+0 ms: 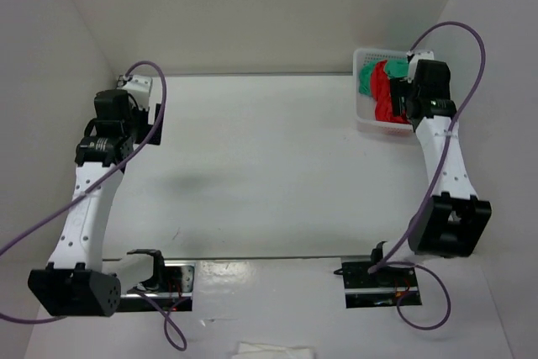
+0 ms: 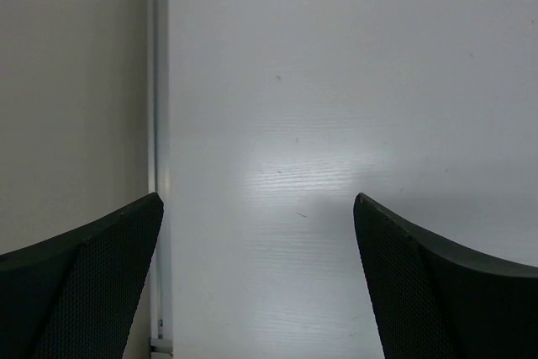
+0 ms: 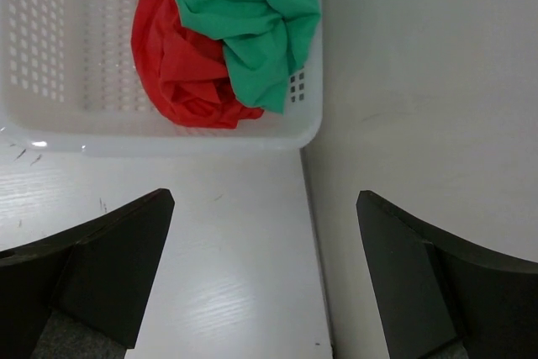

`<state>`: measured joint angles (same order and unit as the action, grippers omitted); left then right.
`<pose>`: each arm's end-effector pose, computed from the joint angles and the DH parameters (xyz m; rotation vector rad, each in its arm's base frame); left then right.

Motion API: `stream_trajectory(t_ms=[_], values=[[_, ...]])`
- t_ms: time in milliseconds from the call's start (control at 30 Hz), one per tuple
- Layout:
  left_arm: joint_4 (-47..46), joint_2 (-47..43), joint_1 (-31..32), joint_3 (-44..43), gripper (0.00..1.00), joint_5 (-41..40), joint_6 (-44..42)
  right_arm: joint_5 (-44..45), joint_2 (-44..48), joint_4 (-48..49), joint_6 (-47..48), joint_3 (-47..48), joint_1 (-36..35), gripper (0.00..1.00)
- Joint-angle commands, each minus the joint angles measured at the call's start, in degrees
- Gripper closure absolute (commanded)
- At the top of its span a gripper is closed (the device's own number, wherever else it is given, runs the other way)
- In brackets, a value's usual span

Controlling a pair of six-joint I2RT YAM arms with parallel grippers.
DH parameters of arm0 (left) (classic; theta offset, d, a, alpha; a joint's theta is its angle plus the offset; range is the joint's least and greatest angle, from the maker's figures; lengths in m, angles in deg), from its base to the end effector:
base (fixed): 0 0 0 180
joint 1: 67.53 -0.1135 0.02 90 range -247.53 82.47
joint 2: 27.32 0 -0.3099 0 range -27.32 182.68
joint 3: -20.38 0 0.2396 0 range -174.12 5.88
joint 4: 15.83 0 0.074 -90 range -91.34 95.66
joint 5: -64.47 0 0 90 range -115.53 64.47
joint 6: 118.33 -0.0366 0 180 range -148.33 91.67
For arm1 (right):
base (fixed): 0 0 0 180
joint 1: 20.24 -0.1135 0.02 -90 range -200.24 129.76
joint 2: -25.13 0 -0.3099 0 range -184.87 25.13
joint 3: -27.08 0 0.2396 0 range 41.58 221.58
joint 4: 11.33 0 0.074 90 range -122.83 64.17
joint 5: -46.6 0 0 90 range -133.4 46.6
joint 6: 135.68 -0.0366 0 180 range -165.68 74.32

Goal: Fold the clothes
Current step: Grab the tank top from the pile

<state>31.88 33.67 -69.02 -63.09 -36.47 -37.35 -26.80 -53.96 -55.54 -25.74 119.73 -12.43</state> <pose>0.1903 0.0119 0.4293 0.0102 2.0160 0.3088 0.2840 -0.0495 0.4184 -0.0490 2.1369 -0.5927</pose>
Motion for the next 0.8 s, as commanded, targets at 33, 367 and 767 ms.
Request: stream_trajectory(t_ms=[33,367,767], values=[[-2.1,3.5,-0.4,0.5,0.0,4.8,3.7,-3.9,-9.8,-1.0,-4.2,7.4,1.9,0.02],[-4.7,8.5,0.1,-0.2,0.0,9.4,6.8,-13.8,-34.5,-7.1,-5.8,35.8,6.5,0.02],[-7.2,8.5,0.6,4.5,0.0,10.0,6.8,-19.1,-57.6,-17.9,-5.8,63.1,6.5,0.02]])
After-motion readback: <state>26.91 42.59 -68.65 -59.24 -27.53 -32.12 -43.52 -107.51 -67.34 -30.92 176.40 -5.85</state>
